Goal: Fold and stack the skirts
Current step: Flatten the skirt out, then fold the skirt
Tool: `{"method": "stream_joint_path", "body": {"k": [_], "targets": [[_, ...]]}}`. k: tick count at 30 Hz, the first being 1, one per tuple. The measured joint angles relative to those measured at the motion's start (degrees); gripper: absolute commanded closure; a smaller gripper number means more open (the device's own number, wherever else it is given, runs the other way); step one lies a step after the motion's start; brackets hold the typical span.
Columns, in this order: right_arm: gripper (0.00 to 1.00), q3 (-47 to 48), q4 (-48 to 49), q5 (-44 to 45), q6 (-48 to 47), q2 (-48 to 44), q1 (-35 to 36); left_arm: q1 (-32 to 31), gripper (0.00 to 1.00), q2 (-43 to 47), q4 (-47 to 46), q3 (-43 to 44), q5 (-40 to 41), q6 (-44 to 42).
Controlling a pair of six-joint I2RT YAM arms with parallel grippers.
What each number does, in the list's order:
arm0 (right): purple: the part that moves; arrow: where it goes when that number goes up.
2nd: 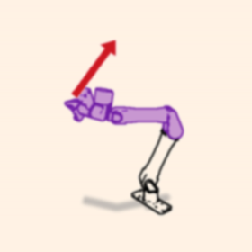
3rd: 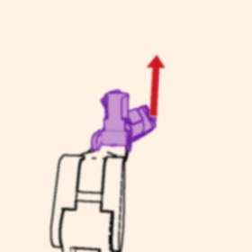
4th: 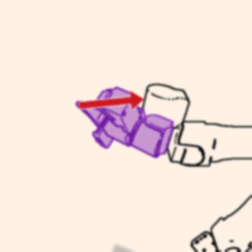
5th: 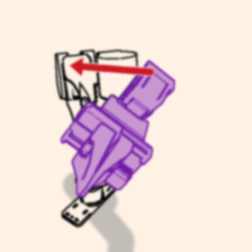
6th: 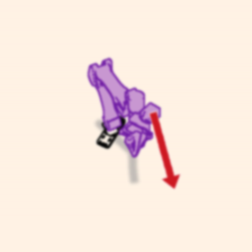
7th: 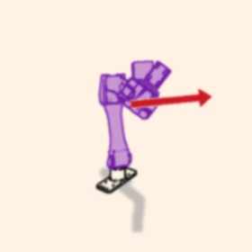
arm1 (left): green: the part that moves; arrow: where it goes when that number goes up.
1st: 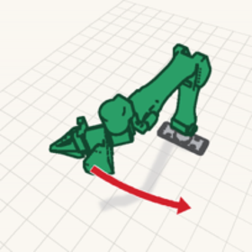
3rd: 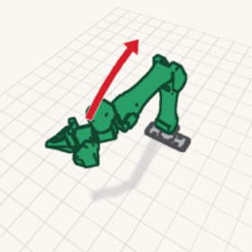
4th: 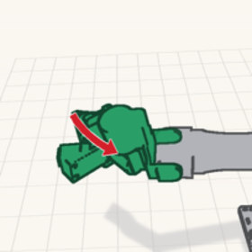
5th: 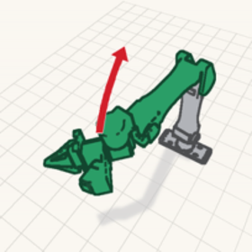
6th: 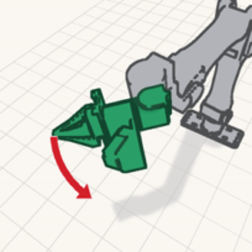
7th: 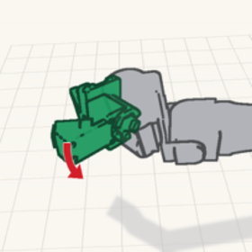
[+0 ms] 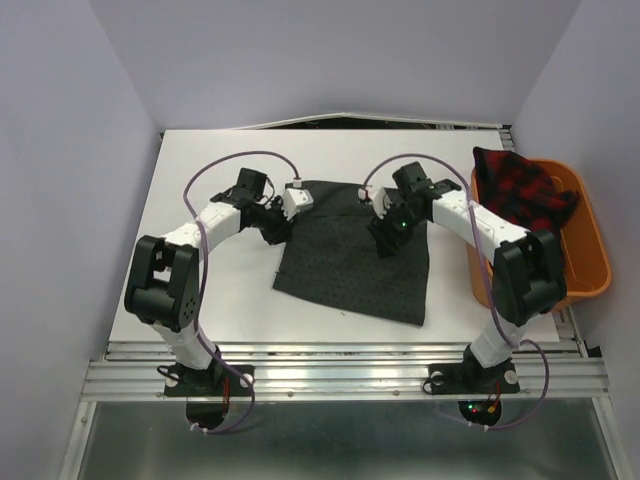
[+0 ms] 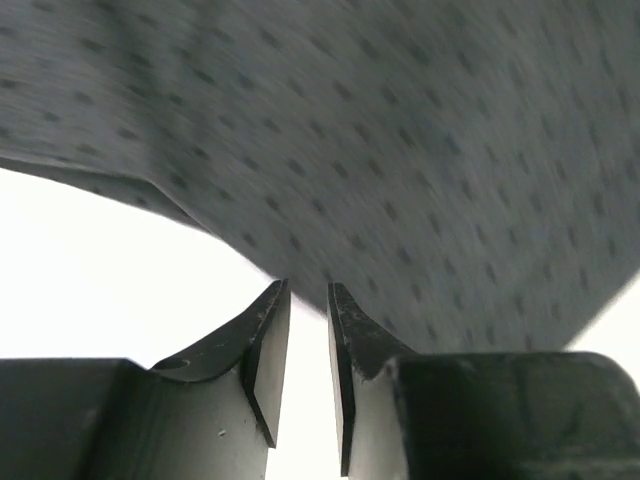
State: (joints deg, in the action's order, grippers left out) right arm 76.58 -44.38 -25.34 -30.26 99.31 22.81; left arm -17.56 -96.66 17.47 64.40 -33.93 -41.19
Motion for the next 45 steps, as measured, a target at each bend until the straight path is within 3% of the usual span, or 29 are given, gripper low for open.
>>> {"method": "stream_joint_path", "body": {"k": [6,12,17,30,37,43,45], "targets": [[0.48,-18.05,-3.19,0.98,-1.75,-15.19,6.95,1.31,0.6,9.62,7.08,-5.35,-2.67,-20.52],[0.48,-25.66,-4.15,3.04,-3.69,-23.45,11.78,0.83,0.59,13.55,7.87,-12.83,-2.12,-33.57],[0.46,-27.1,-5.99,5.95,-5.62,-23.56,15.1,-0.02,0.59,15.91,7.61,-19.45,0.15,-38.29],[0.48,-35.8,-2.8,14.97,-5.64,-22.23,22.36,-3.19,0.59,18.12,2.38,-23.54,4.07,-44.74],[0.69,-36.41,1.73,20.46,-3.06,-20.52,23.12,-5.09,0.59,18.1,0.74,-25.18,4.96,-48.04],[0.99,-36.57,3.45,23.71,-1.92,-20.33,23.41,-6.01,0.58,17.97,1.01,-25.42,5.53,-50.95],[0.99,-36.57,3.82,24.17,-1.36,-20.33,23.41,-6.08,0.57,18.01,1.64,-25.42,5.53,-51.74]]}}
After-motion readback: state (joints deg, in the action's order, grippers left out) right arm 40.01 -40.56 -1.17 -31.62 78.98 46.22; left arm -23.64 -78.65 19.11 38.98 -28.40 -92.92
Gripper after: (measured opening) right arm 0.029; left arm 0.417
